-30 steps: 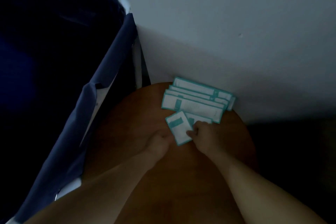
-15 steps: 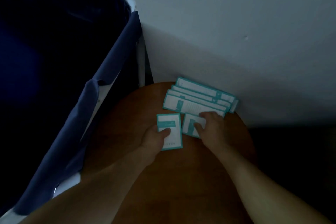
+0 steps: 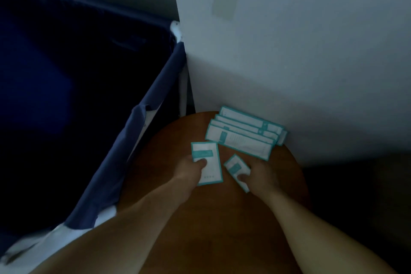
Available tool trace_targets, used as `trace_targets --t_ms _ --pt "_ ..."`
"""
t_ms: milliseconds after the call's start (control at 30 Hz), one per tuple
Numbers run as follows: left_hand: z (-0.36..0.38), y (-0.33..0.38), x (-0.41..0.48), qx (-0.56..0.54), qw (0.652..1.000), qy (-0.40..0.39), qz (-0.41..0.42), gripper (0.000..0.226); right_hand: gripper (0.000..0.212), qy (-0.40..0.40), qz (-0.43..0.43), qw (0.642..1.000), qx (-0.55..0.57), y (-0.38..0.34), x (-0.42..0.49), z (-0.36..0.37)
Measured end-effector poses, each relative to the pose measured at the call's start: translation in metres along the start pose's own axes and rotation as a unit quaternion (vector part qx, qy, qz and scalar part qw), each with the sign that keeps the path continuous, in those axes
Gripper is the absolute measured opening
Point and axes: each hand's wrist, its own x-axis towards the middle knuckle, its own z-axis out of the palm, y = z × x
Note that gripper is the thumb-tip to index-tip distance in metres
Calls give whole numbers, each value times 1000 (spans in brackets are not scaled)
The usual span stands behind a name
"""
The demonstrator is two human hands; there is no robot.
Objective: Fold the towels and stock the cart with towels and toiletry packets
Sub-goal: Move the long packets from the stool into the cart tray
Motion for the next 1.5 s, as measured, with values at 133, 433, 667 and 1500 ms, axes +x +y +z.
trace_targets --t_ms 133,433,667,1500 --pt "-18 27 -35 55 997 -7 51 9 36 46 28 987 151 -25 -35 -24" --pt "-58 84 -156 81 974 -81 196 24 18 154 44 920 358 -83 -146 -102" --pt "-76 118 -250 104 932 -102 332 14 18 280 22 894 349 -100 -264 -146" --pt "301 -19 -626 136 785 -394 457 12 11 618 120 665 401 270 -657 -267"
